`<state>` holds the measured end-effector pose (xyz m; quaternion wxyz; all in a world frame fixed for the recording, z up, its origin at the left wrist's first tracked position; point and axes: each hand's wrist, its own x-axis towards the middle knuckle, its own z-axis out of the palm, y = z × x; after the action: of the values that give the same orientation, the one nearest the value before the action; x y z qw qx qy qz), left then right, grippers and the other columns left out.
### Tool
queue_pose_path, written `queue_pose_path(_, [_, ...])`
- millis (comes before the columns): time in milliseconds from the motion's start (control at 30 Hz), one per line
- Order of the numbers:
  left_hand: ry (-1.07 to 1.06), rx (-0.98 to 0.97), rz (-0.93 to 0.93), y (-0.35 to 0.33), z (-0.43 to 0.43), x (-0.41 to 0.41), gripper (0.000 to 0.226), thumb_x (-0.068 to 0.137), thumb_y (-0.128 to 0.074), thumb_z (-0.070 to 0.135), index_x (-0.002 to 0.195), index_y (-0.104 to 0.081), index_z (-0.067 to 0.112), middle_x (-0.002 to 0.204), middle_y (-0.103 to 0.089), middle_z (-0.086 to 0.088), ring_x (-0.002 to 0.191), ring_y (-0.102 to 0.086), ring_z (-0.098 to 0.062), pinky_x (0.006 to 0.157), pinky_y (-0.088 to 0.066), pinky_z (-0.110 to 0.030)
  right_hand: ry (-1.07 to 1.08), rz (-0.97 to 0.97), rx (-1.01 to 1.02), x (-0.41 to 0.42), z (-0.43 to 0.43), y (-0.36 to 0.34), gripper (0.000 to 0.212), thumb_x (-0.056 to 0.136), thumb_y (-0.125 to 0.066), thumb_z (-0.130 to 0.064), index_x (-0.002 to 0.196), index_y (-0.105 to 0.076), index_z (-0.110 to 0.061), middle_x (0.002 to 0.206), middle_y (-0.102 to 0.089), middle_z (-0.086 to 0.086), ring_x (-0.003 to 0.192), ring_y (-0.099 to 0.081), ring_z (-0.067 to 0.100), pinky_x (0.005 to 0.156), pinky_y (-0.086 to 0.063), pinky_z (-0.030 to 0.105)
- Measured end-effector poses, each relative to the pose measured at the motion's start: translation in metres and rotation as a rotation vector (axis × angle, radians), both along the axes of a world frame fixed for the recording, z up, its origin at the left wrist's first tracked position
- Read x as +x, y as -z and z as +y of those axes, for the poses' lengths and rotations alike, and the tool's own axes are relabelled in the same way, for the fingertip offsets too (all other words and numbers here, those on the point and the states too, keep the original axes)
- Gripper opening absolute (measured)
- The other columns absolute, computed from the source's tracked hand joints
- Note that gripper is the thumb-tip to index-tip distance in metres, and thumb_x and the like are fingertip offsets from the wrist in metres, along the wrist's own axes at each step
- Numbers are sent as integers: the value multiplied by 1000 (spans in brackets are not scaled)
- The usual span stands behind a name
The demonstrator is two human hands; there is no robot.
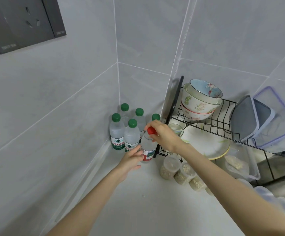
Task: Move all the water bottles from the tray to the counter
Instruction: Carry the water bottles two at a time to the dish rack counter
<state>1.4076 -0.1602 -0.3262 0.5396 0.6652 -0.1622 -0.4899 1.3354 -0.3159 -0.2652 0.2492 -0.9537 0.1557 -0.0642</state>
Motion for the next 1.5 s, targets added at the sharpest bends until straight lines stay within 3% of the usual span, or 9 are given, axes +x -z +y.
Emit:
queue_pose_path(133, [-44,-7,17,-4,-2,5,59,93,-51,3,144,-36,29,122,-57,11,119,-49,-10,105,-41,-41,48,-43,23,5,3,2,28,90,-57,-6,117,-56,-15,112,-52,3,88,-64,23,77,-56,36])
queue_pose_path(233, [-41,0,29,-4,-1,5,60,94,-52,6,147,-31,27,142,-49,8,124,-47,-10,107,-40,-42,67,-22,-23,7,3,-1,36,89,-60,-10,125,-57,-15,121,-53,6,99,-59,26,90,-50,40])
queue_pose_path(367, [-27,-5,23,-7,3,2,62,94,-54,8,148,-30,26,147,-44,8,131,-46,-13,106,-41,-42,48,1,-53,5,5,-3,43,91,-57,-8,133,-53,-14,134,-49,8,110,-56,26,96,-47,39])
queue_pose_path(500, [-58,-38,-34,-21,10,-3,55,92,-54,5,143,-42,21,144,-48,1,128,-50,-18,103,-43,-38,59,-55,-17,-8,11,-9,44,89,-59,-9,133,-53,-11,135,-52,7,102,-61,24,92,-51,36])
queue_pose_path(600, [-113,-77,-113,-41,18,-10,44,91,-53,2,131,-53,20,133,-58,1,120,-57,-19,96,-46,-33,91,-120,42,-24,15,-22,43,89,-59,-13,132,-54,-15,132,-54,4,88,-63,17,83,-48,22])
queue_pose_path(767, [-203,-104,-278,-74,34,-17,35,91,-52,2,113,-62,26,113,-68,6,109,-61,-14,86,-51,-26,89,-177,144,-61,20,-42,41,89,-61,-15,129,-55,-22,122,-61,-5,92,-62,16,84,-46,20])
queue_pose_path(867, [-214,-125,-351,-94,44,-24,34,94,-51,8,120,-59,26,111,-68,9,101,-63,-11,93,-51,-32,86,-214,197,-84,22,-50,41,88,-62,-12,128,-57,-22,117,-64,-6,90,-64,15,87,-51,23])
queue_pose_path(1100, [-213,-187,-378,-125,61,-50,29,96,-51,17,122,-56,29,117,-67,6,100,-65,-12,91,-52,-29,137,-301,294,-133,36,-64,40,88,-62,-12,125,-55,-27,109,-64,-14,89,-62,1,78,-47,7])
queue_pose_path(1500, [23,-236,-444,-144,85,-107,32,95,-49,10,119,-59,29,116,-67,10,100,-64,-7,92,-51,-28,444,-352,194,-227,93,-67,42,89,-62,-18,129,-52,-26,117,-64,-9,96,-62,11,90,-51,33])
